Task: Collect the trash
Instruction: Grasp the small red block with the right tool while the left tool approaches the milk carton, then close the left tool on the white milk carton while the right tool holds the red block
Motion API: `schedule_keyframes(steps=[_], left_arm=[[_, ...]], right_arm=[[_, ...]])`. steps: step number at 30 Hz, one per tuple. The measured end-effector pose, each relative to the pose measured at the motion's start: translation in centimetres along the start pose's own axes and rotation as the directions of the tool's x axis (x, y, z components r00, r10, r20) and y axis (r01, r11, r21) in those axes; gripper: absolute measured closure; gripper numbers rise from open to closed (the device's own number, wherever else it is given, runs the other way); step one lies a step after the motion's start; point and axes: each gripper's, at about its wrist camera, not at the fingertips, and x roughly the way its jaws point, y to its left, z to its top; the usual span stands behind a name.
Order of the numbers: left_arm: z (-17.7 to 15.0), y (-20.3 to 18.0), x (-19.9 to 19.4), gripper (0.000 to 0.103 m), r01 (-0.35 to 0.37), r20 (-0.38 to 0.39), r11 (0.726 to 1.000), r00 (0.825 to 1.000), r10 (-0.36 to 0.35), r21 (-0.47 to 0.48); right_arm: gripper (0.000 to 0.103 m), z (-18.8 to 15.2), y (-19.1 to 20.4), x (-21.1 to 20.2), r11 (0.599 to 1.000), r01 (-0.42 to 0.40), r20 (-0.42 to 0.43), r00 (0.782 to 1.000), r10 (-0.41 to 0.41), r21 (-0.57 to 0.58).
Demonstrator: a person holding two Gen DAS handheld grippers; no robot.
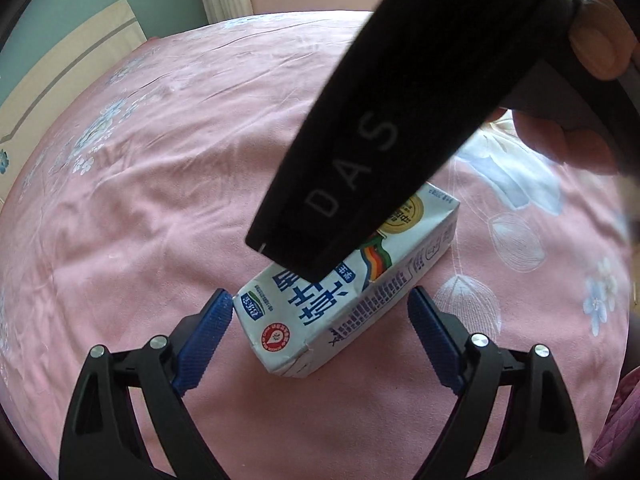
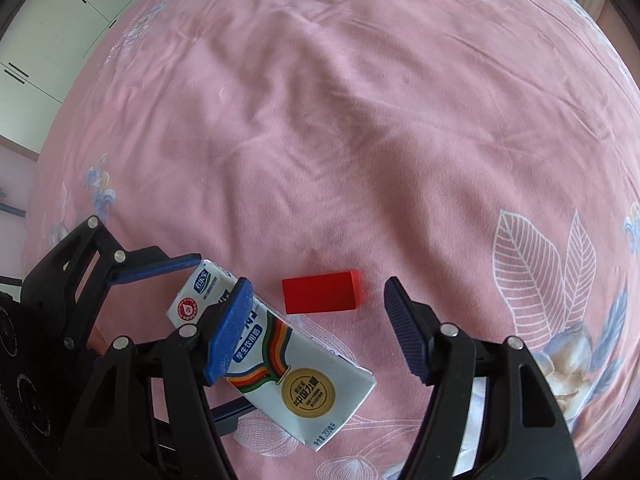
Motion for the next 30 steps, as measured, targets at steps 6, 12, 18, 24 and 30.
schedule_keyframes(steps=[6,12,18,24,30], left_arm=[[0.6,0.1,1.1,0.013,-0.024,-0.036,1.0,0.999,0.024,-0.009],[0.5,-0.9,2.6,0.013,0.039,-0.07,0.999,0.997,-0.039,0.0],[0.6,-0.5,1.8,0.012,0.08,-0.032,0.996,0.996,-0.081,-0.049],[1.0,-1.3,1.4,0.012,0.067,0.032,0.997,0.997,-0.065,-0.048],[1.8,-1.9,2.2,0.013,0.121,0.05,0.992,0.992,-0.119,-0.046]], right_arm=[[0.035,1.2,-0.1,1.0,0.998,-0.004,0.003,1.0,0.004,0.063],[0.035,0.9,-0.4,2.5,0.996,0.068,-0.028,0.997,-0.066,0.06],[0.036,-0.2,0.9,2.5,0.994,0.111,-0.004,0.994,-0.111,-0.023],[0.061,0.1,0.7,2.5,0.994,0.108,0.018,0.994,-0.107,-0.014],[0.061,0.9,0.0,2.4,0.993,0.118,0.032,0.992,-0.118,-0.005]])
